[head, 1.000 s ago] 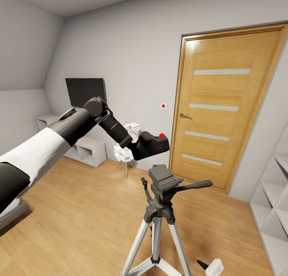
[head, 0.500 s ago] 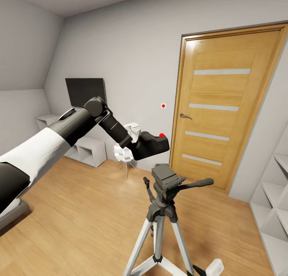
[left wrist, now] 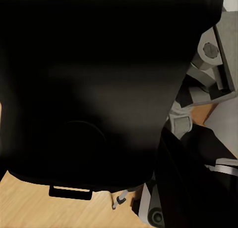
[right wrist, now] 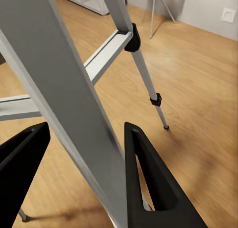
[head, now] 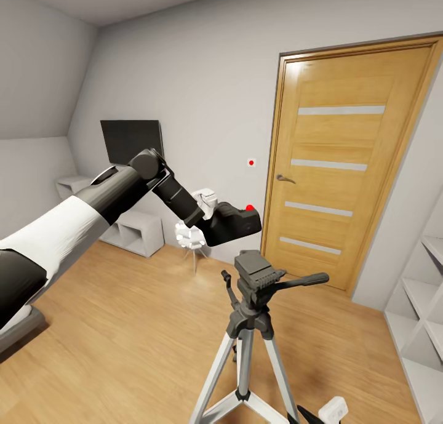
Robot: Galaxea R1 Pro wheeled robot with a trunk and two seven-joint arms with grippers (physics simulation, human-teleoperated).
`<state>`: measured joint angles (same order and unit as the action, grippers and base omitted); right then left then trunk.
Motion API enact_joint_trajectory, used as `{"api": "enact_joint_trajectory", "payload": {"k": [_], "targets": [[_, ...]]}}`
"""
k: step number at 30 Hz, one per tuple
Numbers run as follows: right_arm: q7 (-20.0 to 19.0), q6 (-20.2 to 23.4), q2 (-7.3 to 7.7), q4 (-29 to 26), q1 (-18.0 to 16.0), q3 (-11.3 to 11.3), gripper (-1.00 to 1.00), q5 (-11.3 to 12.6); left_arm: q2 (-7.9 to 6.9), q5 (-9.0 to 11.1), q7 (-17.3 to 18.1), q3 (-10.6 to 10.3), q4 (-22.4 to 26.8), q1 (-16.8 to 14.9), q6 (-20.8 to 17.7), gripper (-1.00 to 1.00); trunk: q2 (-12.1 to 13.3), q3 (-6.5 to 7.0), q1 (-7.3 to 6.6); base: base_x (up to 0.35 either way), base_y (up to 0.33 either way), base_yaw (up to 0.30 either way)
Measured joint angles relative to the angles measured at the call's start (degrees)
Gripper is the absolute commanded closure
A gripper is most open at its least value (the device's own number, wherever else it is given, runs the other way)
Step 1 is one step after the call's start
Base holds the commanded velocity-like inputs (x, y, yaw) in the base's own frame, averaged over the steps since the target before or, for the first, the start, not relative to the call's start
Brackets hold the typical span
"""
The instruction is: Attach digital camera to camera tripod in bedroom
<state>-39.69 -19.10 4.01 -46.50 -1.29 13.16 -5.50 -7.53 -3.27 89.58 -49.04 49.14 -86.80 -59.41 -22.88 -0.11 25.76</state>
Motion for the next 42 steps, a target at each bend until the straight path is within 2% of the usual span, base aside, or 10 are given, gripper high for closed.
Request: {"api": "enact_joint_trajectory", "payload": {"k": [12,17,20,23,29,39,42], "targets": [[0.0,0.1,-0.01,-0.8,0.0,0.0,1.0,-0.1,0.03,0.0,0.0,0.0,0.0,0.0,0.0,1.0,0.0,0.0,0.0,0.0,0.0,0.0],[0.1,0.2,-0.01,-1.0,-0.2,-0.1,1.0,0.0,0.67,0.0,0.0,0.1,0.0,0.0,0.0,1.0,0.0,0.0,0.0,0.0,0.0,0.0],[0.1,0.3,-0.22,-1.2,-0.3,-0.3,1.0,0.0,0.82,0.0,0.0,0.2,0.0,0.0,0.0,1.0,0.0,0.0,0.0,0.0,0.0,0.0],[-0.5,-0.6,-0.61,-1.8,-0.4,-0.3,1.0,-1.3,0.88,0.0,0.0,0.3,-0.1,0.0,0.0,1.0,0.0,0.01,0.0,0.0,0.0,0.0],[-0.4,-0.6,-1.08,-2.4,-0.5,-0.6,1.0,-2.0,0.83,0.0,0.0,0.2,-0.1,0.0,0.0,1.0,0.0,0.01,-0.01,0.0,0.0,0.0],[-0.5,0.1,-1.39,-3.0,-0.4,-0.7,1.0,-2.2,0.86,0.0,0.0,0.6,-0.2,0.0,0.0,1.0,0.0,0.0,0.0,0.0,0.0,0.0],[0.8,-0.2,-1.59,-3.8,-0.4,-0.7,1.0,-2.1,0.67,-0.1,0.0,0.7,-0.3,0.0,0.0,1.0,0.0,0.0,0.0,0.0,0.0,0.0]]}}
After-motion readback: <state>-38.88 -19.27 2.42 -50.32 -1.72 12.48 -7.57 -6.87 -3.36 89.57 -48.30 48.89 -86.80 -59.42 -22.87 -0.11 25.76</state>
